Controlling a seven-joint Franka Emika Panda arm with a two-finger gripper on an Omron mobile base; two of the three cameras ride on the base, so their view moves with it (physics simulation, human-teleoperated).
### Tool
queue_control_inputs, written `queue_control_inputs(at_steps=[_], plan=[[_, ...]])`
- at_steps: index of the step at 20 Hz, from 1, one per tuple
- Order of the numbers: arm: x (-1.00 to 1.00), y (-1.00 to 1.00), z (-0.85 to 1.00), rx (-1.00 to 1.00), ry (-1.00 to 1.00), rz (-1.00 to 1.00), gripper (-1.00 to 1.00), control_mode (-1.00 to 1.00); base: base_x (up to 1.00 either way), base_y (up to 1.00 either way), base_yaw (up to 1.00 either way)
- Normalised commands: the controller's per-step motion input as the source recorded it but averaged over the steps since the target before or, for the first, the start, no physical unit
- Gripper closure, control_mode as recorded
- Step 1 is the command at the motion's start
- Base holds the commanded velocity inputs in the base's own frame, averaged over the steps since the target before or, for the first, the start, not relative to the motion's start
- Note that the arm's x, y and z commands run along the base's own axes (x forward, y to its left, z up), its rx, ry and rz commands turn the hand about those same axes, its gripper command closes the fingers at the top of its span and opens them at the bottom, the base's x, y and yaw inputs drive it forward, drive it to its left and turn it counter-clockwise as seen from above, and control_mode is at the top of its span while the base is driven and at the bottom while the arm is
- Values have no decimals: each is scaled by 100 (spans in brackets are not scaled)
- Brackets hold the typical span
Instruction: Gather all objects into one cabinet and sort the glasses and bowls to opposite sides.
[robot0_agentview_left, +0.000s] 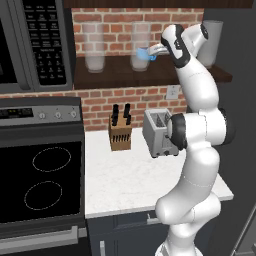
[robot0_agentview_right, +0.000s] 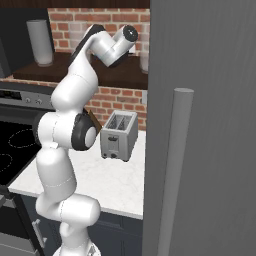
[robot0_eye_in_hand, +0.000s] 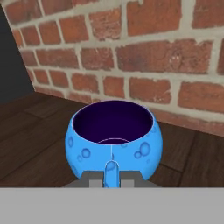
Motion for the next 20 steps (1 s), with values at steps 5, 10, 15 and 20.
queue_control_inputs(at_steps=[5,10,15,20], plan=[[0,0,0,0,0,0,100,-100,0,0,0],[-1,0,0,0,0,0,100,-100,0,0,0],[-9,0,0,0,0,0,100,-100,0,0,0],[-18,0,0,0,0,0,100,-100,0,0,0]])
